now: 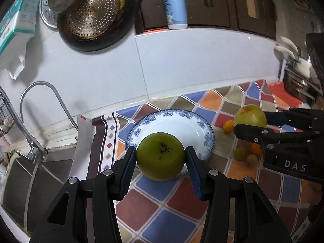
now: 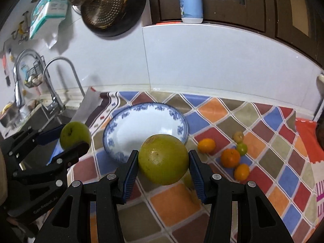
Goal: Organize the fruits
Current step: 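Lift the green apple with the left tool while the right tool carries the yellow-green fruit over the plate, then lower and open the left tool on the plate while the right tool releases its fruit there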
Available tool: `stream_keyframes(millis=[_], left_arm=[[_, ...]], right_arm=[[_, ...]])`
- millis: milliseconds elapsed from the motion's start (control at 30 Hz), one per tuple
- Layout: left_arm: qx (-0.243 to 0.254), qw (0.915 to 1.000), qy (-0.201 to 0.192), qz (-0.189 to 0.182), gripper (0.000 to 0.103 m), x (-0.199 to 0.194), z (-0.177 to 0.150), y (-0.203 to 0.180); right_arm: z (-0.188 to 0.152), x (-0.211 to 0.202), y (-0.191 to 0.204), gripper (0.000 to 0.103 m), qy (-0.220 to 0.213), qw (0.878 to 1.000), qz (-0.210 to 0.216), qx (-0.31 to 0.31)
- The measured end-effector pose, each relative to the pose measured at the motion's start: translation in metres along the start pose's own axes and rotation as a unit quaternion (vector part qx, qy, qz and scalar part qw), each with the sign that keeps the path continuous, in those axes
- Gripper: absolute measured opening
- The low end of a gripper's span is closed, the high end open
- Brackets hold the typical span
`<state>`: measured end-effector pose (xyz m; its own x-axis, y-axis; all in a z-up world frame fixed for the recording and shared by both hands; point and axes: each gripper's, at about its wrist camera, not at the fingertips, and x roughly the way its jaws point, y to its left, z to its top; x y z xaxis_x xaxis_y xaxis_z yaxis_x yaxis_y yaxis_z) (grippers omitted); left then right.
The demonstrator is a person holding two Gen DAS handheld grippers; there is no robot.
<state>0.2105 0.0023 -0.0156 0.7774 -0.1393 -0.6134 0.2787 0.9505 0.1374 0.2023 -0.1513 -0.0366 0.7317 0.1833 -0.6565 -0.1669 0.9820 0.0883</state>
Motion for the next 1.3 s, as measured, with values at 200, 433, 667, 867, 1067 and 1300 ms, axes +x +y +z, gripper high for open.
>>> stream_keyframes(millis=[200, 433, 667, 867, 1067, 1300], left_arm=[[-0.007, 0.9999, -0.005, 0.012, 0.049, 0.023, 0.028, 0.009], [-0.031, 0.9993, 0.019, 0.008, 0.049, 0.066, 0.05, 0.022], [-0.044, 0.9975, 0.053, -0.014, 0.049, 0.114, 0.056, 0.031], [-0.052, 0.9941, 0.091, -0.029, 0.049, 0.157, 0.052, 0.039], [-0.05, 0.9913, 0.117, -0.033, 0.049, 0.186, 0.046, 0.042], [-0.048, 0.9887, 0.137, -0.037, 0.049, 0.201, 0.04, 0.043]], right_arm=[[0.039, 0.032, 0.0, 0.05, 0.01, 0.999, 0.024, -0.027], [0.068, 0.073, -0.007, 0.05, 0.03, 0.998, 0.04, -0.034], [0.082, 0.12, -0.012, 0.05, 0.061, 0.997, 0.044, -0.035], [0.084, 0.161, -0.012, 0.05, 0.099, 0.994, 0.043, -0.035], [0.082, 0.193, -0.016, 0.05, 0.131, 0.99, 0.04, -0.028], [0.075, 0.214, -0.016, 0.05, 0.157, 0.986, 0.043, -0.028]])
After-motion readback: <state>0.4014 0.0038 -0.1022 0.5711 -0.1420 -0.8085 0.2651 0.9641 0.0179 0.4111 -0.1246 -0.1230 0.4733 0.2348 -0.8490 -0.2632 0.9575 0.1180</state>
